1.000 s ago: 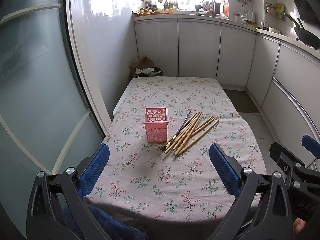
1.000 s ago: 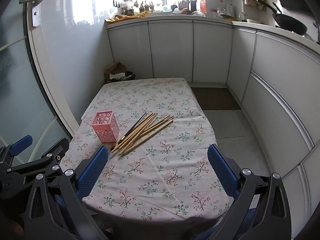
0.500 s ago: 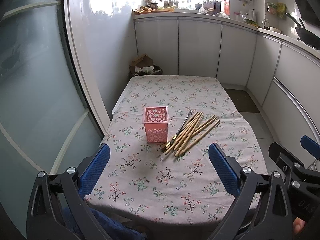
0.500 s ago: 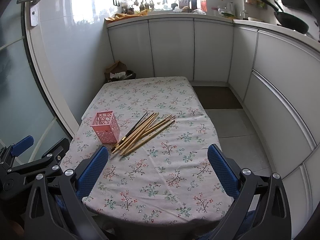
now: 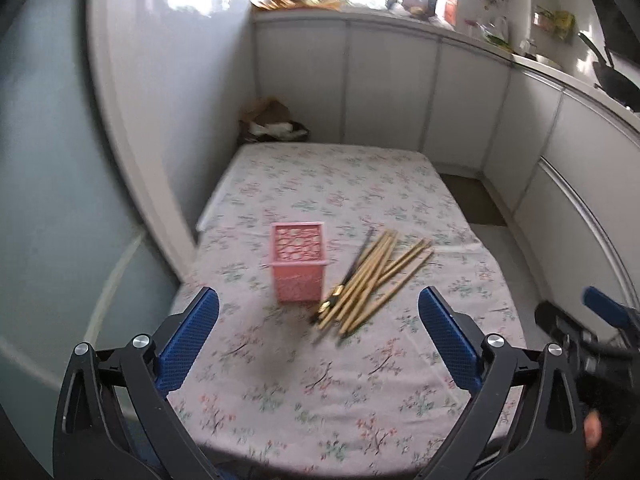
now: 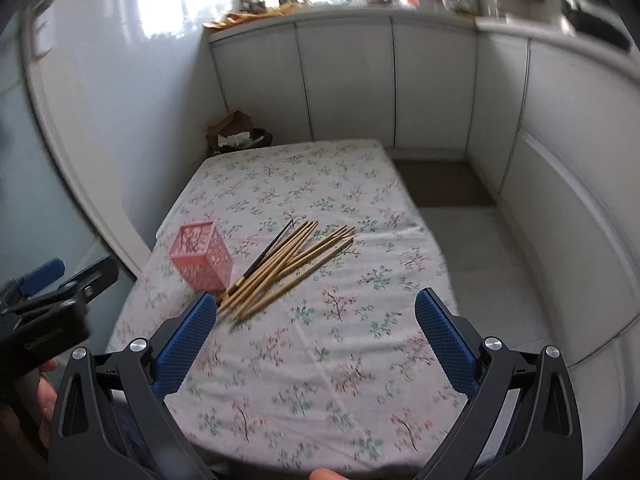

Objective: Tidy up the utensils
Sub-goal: 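Grasp the thin black stick with the left tool while the right tool moves to the chopstick pile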

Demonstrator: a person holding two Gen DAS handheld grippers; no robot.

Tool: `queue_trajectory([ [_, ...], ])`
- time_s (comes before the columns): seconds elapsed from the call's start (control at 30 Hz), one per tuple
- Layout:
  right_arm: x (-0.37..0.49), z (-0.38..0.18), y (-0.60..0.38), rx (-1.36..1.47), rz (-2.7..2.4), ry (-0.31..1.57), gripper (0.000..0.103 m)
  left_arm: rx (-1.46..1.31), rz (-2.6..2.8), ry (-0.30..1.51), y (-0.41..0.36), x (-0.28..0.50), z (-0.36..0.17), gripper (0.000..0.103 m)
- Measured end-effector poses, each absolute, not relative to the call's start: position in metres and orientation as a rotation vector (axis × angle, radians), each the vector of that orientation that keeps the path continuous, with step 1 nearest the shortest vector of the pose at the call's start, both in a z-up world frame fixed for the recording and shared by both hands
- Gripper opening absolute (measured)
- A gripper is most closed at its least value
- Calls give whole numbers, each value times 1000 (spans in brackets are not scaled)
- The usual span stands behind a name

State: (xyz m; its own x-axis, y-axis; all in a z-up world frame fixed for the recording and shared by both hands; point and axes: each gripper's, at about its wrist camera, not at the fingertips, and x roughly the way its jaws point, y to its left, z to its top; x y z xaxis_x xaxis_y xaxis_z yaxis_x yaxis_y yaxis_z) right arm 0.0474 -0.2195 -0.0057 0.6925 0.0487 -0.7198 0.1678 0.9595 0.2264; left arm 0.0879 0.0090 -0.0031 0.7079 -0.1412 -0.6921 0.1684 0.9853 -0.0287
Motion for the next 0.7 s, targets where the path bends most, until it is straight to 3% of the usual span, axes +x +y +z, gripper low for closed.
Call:
queue_trajectory([
  [0.17,124,-30,-276,560,-13,913,97,98,-238,821,-16,145,-14,96],
  [0.27,161,-53,-297,687,-4,968,93,159,-285,867,-42,185,-30,90],
  [0.4,175,-97,-313,752,-54,996,85,228,-300,997,-71,235,-76,61],
  [0.47,176,-124,-320,816,-69,1059,70,268,-315,1046,-84,253,-101,52],
  [0.63,181,-134,-334,845,-70,1061,58,361,-273,1116,-104,288,-143,19],
  [0.7,184,-135,-333,854,-41,1070,56,379,-248,1143,-109,301,-156,18],
])
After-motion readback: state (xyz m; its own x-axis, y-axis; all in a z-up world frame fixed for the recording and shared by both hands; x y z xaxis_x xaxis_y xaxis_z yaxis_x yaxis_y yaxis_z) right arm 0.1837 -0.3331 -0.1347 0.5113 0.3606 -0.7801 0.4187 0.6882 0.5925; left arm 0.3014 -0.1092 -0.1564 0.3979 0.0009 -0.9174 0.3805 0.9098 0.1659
